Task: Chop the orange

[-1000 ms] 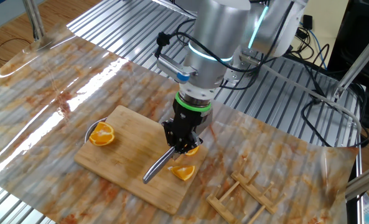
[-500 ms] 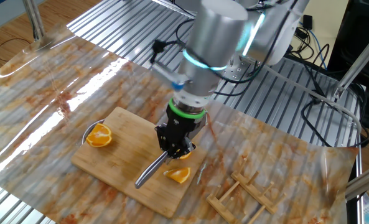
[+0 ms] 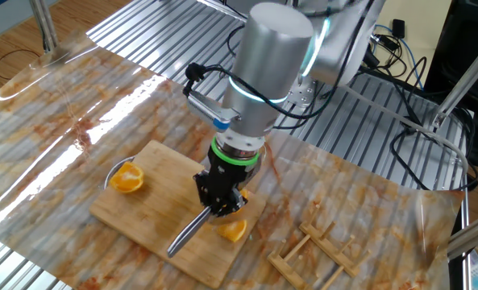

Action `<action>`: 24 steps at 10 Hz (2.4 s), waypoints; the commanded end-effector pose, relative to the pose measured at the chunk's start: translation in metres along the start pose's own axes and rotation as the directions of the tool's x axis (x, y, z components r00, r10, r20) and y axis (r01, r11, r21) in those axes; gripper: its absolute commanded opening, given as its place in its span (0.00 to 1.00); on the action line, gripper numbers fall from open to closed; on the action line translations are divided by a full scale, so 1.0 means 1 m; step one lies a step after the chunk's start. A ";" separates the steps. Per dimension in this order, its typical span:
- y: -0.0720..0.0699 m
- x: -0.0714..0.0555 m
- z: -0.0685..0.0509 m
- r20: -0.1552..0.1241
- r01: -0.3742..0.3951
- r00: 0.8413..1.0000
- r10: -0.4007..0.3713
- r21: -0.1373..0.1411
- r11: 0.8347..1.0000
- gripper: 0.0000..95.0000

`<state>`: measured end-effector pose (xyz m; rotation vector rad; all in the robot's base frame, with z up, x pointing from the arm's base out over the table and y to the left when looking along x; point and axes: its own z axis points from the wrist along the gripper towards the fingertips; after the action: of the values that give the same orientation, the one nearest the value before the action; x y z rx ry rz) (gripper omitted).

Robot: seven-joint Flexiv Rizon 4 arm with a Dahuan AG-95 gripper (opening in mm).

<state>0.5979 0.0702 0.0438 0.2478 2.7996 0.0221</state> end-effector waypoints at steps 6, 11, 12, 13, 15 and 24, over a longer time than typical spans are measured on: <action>0.000 -0.004 -0.009 -0.073 -0.004 0.997 0.004 0.003 1.000 0.00; 0.000 -0.003 -0.010 -0.092 -0.009 0.996 0.009 0.000 1.000 0.00; 0.001 -0.002 -0.011 -0.092 -0.012 0.996 0.012 0.000 1.000 0.00; 0.000 -0.001 -0.012 -0.094 -0.013 0.995 0.013 0.000 1.000 0.00; -0.001 0.001 -0.016 -0.101 -0.016 0.995 0.016 -0.005 1.000 0.00; 0.003 0.021 -0.025 -0.124 -0.017 0.992 0.017 -0.001 1.000 0.00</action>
<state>0.5701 0.0764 0.0611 0.2758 2.9222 0.0475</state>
